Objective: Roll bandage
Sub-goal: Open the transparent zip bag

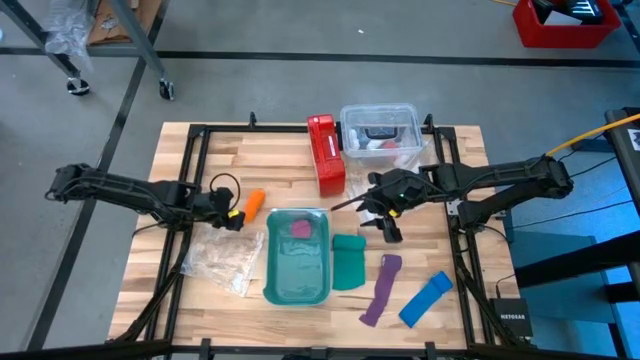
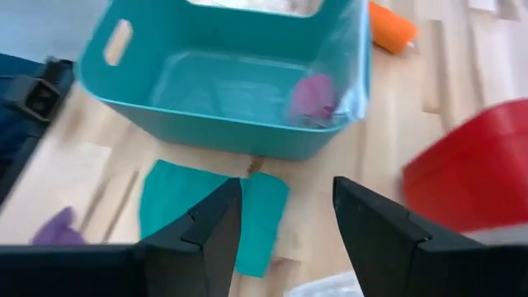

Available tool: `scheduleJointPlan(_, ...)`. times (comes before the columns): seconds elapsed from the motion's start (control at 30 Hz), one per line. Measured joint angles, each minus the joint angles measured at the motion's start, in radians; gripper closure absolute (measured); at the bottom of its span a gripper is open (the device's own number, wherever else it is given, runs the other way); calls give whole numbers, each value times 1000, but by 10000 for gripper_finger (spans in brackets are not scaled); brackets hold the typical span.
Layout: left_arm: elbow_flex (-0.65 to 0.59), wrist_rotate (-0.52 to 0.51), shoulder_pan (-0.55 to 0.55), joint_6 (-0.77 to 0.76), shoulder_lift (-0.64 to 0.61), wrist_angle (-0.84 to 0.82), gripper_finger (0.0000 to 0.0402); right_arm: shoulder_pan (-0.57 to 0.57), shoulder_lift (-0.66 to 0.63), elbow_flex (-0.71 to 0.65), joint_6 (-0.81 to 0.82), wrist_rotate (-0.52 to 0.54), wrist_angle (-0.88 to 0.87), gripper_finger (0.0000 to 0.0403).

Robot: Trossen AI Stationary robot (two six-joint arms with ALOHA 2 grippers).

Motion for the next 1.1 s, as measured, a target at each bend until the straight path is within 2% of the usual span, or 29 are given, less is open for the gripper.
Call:
scheduleJointPlan(0.07,0,0,0,0,-11,17,288,0,0,4,0,33,-28,210)
scheduleJointPlan(0.3,3,-7,0,20,-69,114,288,0,0,118,55,212,-309,210)
scheduleJointPlan(0.53,4,-57,0,161,-86,325,288,0,0,156,150,374,-494,210)
scheduleJointPlan(0.73,4,-83,0,303,-87,511,288,-1,1,156,234,604,-615,210)
scheduleJointPlan(0.87,5,-94,0,350,-86,570,288,-1,1,156,287,744,-652,210)
scheduleJointPlan(1.0,5,-118,0,353,-86,573,288,-1,1,156,405,778,-649,210)
scheduleJointPlan(1.1,5,-145,0,356,-86,574,288,-1,1,156,557,777,-650,210)
